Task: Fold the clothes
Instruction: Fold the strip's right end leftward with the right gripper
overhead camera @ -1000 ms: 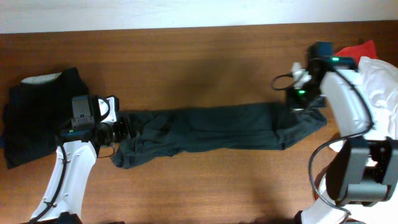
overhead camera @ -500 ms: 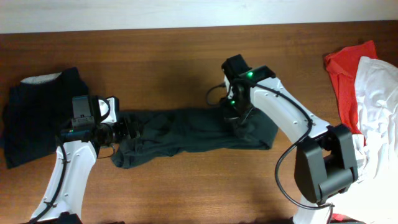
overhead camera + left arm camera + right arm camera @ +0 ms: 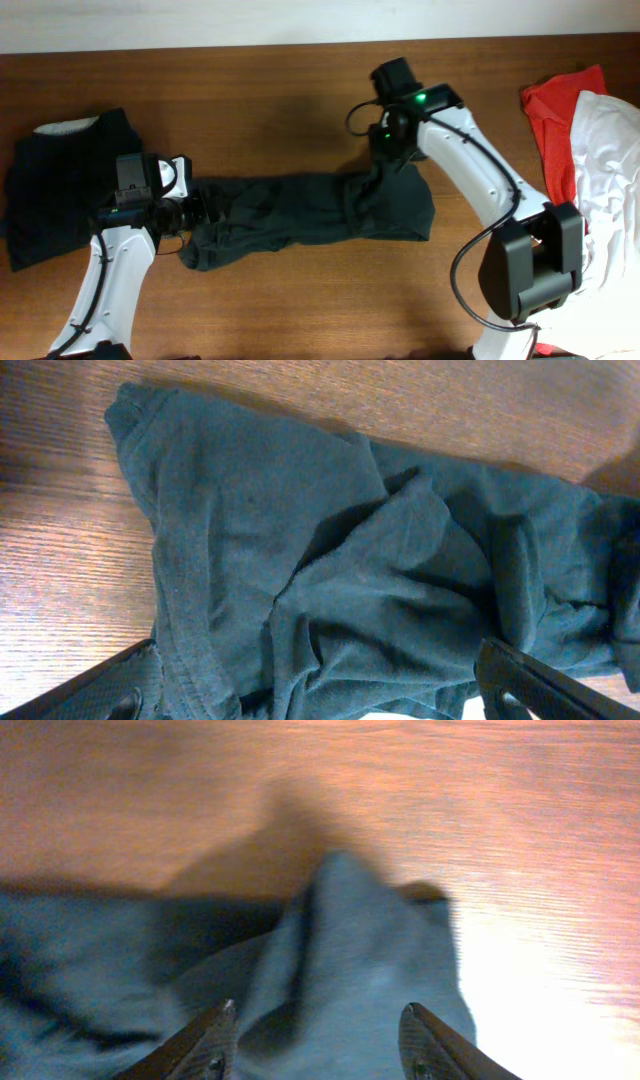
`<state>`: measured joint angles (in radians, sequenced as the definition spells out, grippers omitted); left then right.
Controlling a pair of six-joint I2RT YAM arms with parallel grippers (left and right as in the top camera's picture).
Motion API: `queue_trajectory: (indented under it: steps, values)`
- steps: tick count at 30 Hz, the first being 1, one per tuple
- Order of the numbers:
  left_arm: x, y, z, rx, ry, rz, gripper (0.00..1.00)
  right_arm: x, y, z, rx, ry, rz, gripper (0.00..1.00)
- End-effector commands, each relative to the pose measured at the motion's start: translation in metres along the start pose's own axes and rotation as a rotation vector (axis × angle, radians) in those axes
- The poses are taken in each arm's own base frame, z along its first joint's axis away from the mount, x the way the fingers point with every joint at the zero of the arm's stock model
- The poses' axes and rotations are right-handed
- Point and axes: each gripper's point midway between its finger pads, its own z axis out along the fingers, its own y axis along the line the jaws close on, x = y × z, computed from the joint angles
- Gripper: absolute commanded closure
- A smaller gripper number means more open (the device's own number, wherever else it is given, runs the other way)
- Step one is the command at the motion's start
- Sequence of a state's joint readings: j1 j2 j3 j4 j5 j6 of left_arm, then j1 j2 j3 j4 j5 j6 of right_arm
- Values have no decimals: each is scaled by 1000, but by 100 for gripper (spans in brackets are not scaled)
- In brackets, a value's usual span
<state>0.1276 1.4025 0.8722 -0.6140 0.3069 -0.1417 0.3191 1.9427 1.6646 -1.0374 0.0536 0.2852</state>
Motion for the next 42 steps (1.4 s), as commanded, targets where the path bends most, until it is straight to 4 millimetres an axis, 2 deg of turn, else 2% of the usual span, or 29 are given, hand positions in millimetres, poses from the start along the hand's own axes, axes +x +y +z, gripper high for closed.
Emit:
queue_trajectory:
  steps: [1, 3, 5, 9, 10, 11, 13, 15, 16, 17, 19, 21, 23, 25, 28, 29, 31, 32, 33, 34, 35, 37, 39, 41, 42]
  values:
    - [-1, 1, 0, 1, 0, -4, 1, 1, -9, 19, 22, 37, -10, 51]
    - [-1, 1, 0, 1, 1, -4, 1, 10, -6, 41, 30, 94, -20, 51]
    - [-1, 1, 0, 1, 0, -4, 1, 16, -5, 54, 34, 130, -19, 51]
    - [-1, 1, 0, 1, 0, -4, 1, 19, -3, 54, 22, 144, -18, 52]
    - [-1, 1, 0, -1, -1, -4, 1, 21, -4, 54, 26, 155, -19, 82]
    - [-1, 1, 0, -1, -1, -4, 1, 24, -5, 53, 29, 167, -19, 96]
    - [-1, 2, 0, -1, 0, -4, 1, 41, -9, 49, 40, 239, -14, 96]
    - [-1, 1, 0, -1, -1, -3, 1, 62, 6, 38, -64, 329, -43, 96]
    - [-1, 1, 0, -1, -1, -3, 1, 68, 19, 31, -150, 355, -66, 96]
    - [-1, 1, 0, -1, 0, -4, 1, 71, 41, 20, -292, 365, -115, 96]
    - [0, 2, 0, -2, 3, -5, 1, 80, 66, 7, -435, 383, -193, 96]
    - [1, 2, 0, -3, 9, -6, 1, 88, 71, 5, -435, 406, -231, 96]
    - [1, 2, 0, -2, 9, -6, 1, 84, 75, 7, -438, 381, -251, 92]
    - [2, 2, 0, -3, 12, -7, 1, 85, 78, 7, -454, 370, -305, 92]
    - [2, 2, 0, -3, 13, -8, 1, 92, 97, 12, -457, 367, -363, 88]
    - [2, 2, 0, -3, 14, -8, 1, 94, 111, 19, -465, 343, -399, 88]
    - [3, 2, 0, -3, 15, -9, 1, 95, 125, 28, -466, 319, -396, 87]
    - [3, 2, 0, -4, 17, -9, 1, 96, 131, 32, -470, 307, -397, 79]
    - [3, 2, 0, -3, 17, -9, 1, 96, 135, 35, -471, 289, -412, 62]
    - [3, 2, 0, -4, 17, -9, 1, 95, 133, 39, -432, 272, -428, 59]
    - [5, 2, 0, -4, 22, -11, 1, 91, 125, 44, -373, 257, -435, 49]
    - [6, 2, 0, -5, 27, -12, 1, 86, 110, 45, -292, 255, -407, 45]
    - [6, 2, 0, -5, 28, -13, 1, 68, 92, 23, -215, 219, -383, 43]
    - [6, 2, 0, -5, 28, -12, 1, 34, 72, -24, -154, 90, -350, 41]
    - [6, 2, 0, -5, 28, -12, 1, 28, 66, -36, -150, 53, -337, 41]
